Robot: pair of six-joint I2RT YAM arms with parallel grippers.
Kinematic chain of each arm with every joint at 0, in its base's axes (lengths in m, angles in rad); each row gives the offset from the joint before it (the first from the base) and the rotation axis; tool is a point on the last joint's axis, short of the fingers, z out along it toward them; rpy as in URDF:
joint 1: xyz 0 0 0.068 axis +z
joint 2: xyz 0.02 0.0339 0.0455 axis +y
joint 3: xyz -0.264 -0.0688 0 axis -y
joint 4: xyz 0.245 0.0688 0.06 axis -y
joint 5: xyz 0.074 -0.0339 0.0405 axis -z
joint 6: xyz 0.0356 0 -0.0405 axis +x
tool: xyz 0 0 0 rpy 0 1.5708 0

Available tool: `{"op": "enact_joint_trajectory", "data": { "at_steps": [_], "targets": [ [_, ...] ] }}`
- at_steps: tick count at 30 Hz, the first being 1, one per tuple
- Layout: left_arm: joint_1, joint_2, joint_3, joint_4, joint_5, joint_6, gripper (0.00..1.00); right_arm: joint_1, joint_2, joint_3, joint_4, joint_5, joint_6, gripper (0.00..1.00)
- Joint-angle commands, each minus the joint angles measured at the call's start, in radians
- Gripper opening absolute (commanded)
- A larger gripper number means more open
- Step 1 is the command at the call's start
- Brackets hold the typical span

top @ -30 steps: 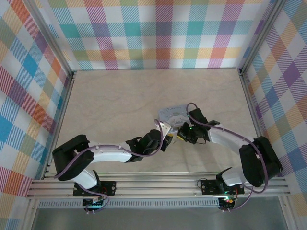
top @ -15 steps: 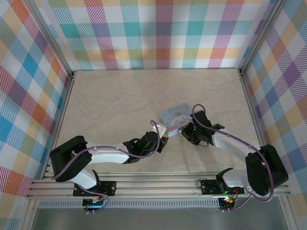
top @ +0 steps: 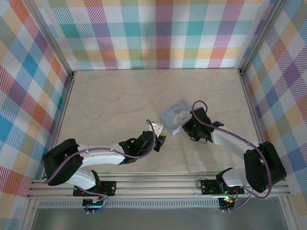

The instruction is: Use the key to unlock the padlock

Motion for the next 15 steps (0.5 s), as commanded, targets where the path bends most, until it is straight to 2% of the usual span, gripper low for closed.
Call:
{"op": "enact_joint_trajectory", "data": {
  "at_steps": [1, 5, 10, 15],
  "targets": [
    [0.009, -0.026, 0.002, -0.029, -0.025, -0.008, 0.37, -0.010, -0.006, 0.020, 0.038, 0.028, -0.012, 0.00],
    [0.008, -0.032, 0.014, -0.055, -0.030, -0.010, 0.37, -0.032, 0.013, -0.001, 0.078, -0.020, -0.005, 0.00],
    [0.011, -0.075, 0.035, -0.143, -0.088, -0.023, 0.38, -0.038, -0.031, 0.030, 0.010, -0.004, -0.075, 0.00],
    [0.045, -0.140, 0.113, -0.345, -0.139, -0.053, 0.49, -0.042, -0.132, 0.069, -0.085, 0.048, -0.165, 0.00]
  ]
}}
